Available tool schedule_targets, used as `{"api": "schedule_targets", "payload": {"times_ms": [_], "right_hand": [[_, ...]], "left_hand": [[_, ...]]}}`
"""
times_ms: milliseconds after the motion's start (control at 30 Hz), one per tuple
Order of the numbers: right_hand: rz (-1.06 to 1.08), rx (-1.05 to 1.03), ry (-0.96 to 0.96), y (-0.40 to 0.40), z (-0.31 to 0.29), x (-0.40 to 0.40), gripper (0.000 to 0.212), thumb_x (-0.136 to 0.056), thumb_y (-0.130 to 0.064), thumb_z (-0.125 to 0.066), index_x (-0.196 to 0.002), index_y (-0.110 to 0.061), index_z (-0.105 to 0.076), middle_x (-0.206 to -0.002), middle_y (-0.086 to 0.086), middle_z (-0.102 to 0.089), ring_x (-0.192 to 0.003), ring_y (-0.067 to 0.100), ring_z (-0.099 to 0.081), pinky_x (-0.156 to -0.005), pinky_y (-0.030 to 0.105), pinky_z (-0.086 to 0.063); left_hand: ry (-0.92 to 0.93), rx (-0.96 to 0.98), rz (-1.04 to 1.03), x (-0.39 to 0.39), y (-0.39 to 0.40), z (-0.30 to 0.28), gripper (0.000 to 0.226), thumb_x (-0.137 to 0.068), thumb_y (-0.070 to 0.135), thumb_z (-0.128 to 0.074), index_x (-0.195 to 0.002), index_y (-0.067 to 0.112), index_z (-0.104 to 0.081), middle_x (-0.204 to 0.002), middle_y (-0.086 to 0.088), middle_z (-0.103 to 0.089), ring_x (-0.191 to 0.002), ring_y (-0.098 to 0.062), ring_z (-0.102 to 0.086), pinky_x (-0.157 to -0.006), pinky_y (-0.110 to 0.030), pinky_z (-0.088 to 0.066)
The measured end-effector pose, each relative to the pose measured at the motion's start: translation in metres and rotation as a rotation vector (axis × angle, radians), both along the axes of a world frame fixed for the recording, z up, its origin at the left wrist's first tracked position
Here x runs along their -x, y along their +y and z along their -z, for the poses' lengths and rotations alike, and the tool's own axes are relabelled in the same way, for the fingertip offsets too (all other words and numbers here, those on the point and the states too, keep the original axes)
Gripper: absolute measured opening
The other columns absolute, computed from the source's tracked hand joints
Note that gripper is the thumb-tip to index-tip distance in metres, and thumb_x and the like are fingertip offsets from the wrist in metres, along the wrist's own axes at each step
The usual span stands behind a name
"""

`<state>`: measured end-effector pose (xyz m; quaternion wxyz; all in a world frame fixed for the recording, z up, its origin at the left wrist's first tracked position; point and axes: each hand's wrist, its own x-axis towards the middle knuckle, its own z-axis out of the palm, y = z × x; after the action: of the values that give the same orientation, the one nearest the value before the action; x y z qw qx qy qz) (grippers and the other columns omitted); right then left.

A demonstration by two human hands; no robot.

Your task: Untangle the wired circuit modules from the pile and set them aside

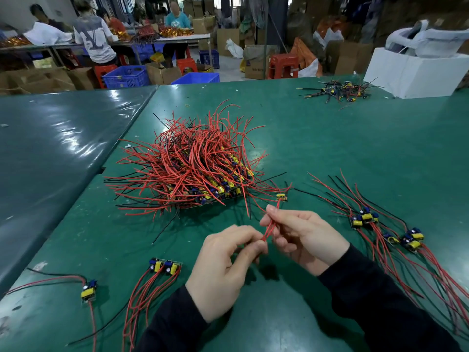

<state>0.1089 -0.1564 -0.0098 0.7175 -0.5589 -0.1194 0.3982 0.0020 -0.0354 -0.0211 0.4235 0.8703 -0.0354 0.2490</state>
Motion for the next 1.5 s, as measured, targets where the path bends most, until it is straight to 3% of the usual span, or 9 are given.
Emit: {"api": "schedule_targets", "payload": {"times_ms": [100,367,667,900,1033,1133,1267,1400,1500], "right_hand": [[-0.057,-0.046,0.189,-0.001,-0.002,0.001,0.022,-0.068,-0.024,-0.062,-0.054,-0.009,-0.069,-0.047,-0.002,-0.049,-0.034,0.002,-0.040,-0.028,0.009,-0.026],[-0.062,-0.068,0.191,0.000,0.000,0.000,0.022,-0.071,-0.022,-0.061,-0.055,-0.009,-0.068,-0.047,-0.001,-0.048,-0.033,0.002,-0.039,-0.028,0.009,-0.026],[0.140,-0.107,0.283,-0.002,0.004,-0.018,0.027,-0.067,-0.029,-0.065,-0.077,-0.005,-0.074,-0.049,-0.008,-0.037,-0.034,0.001,-0.028,-0.029,0.011,-0.021],[0.220,-0.032,0.187,0.001,0.012,-0.015,0.028,-0.079,-0.025,-0.062,-0.066,-0.004,-0.076,-0.051,-0.005,-0.041,-0.036,0.002,-0.032,-0.031,0.013,-0.022],[0.216,-0.048,-0.123,-0.001,0.008,-0.011,0.025,-0.074,-0.029,-0.063,-0.070,-0.009,-0.077,-0.049,-0.005,-0.044,-0.040,0.003,-0.033,-0.038,0.013,-0.024],[0.165,-0.033,-0.367,0.002,0.007,0.002,0.027,-0.073,-0.037,-0.061,-0.073,-0.016,-0.079,-0.050,-0.008,-0.047,-0.049,0.005,-0.034,-0.047,0.016,-0.024],[0.083,-0.089,-0.548,0.006,0.009,0.015,0.022,-0.081,-0.029,-0.061,-0.084,-0.015,-0.077,-0.057,-0.015,-0.054,-0.059,-0.005,-0.048,-0.064,0.007,-0.036],[0.013,-0.095,-0.525,0.008,0.012,0.022,0.022,-0.082,-0.027,-0.058,-0.087,-0.019,-0.078,-0.089,0.017,-0.069,-0.071,0.012,-0.062,-0.069,0.003,-0.042],[-0.028,-0.147,-0.375,0.010,0.011,0.023,0.025,-0.080,-0.031,-0.061,-0.086,-0.014,-0.078,-0.082,0.015,-0.065,-0.057,0.024,-0.057,-0.061,0.014,-0.048]], "left_hand": [[-0.075,-0.034,-0.001,0.000,0.000,-0.002,0.018,-0.089,0.014,-0.058,-0.072,0.014,-0.063,-0.068,0.014,-0.055,-0.069,-0.009,-0.052,-0.068,-0.021,-0.041],[-0.062,0.009,-0.030,-0.002,0.003,0.003,0.016,-0.088,0.013,-0.058,-0.073,0.013,-0.064,-0.062,0.010,-0.055,-0.063,-0.009,-0.054,-0.064,-0.023,-0.042],[0.150,0.146,0.195,0.001,0.002,-0.001,0.024,-0.091,0.032,-0.054,-0.074,0.018,-0.065,-0.057,0.010,-0.054,-0.055,-0.006,-0.050,-0.059,-0.020,-0.039],[0.436,0.213,0.319,0.002,0.009,-0.001,0.021,-0.091,0.021,-0.055,-0.076,0.011,-0.066,-0.060,0.005,-0.062,-0.058,-0.009,-0.055,-0.064,-0.021,-0.043],[0.553,0.284,0.338,0.003,0.015,-0.001,0.027,-0.092,0.027,-0.057,-0.091,0.004,-0.071,-0.086,-0.006,-0.074,-0.081,-0.009,-0.064,-0.078,-0.020,-0.049],[0.583,0.556,0.279,0.000,0.013,-0.002,0.046,-0.082,0.045,-0.045,-0.103,0.010,-0.068,-0.100,-0.005,-0.074,-0.092,-0.010,-0.066,-0.081,-0.023,-0.048],[0.492,0.851,0.262,-0.001,0.012,-0.004,0.037,-0.082,0.033,-0.048,-0.096,0.007,-0.071,-0.090,-0.014,-0.074,-0.080,-0.016,-0.070,-0.070,-0.019,-0.052],[0.453,0.811,0.303,0.002,0.013,-0.007,0.026,-0.091,0.024,-0.057,-0.086,0.005,-0.074,-0.084,-0.014,-0.073,-0.075,-0.020,-0.066,-0.068,-0.021,-0.050],[0.382,0.760,0.257,0.001,0.013,-0.008,0.023,-0.086,0.023,-0.064,-0.080,0.002,-0.072,-0.069,-0.009,-0.070,-0.063,-0.016,-0.058,-0.058,-0.016,-0.045]]}}
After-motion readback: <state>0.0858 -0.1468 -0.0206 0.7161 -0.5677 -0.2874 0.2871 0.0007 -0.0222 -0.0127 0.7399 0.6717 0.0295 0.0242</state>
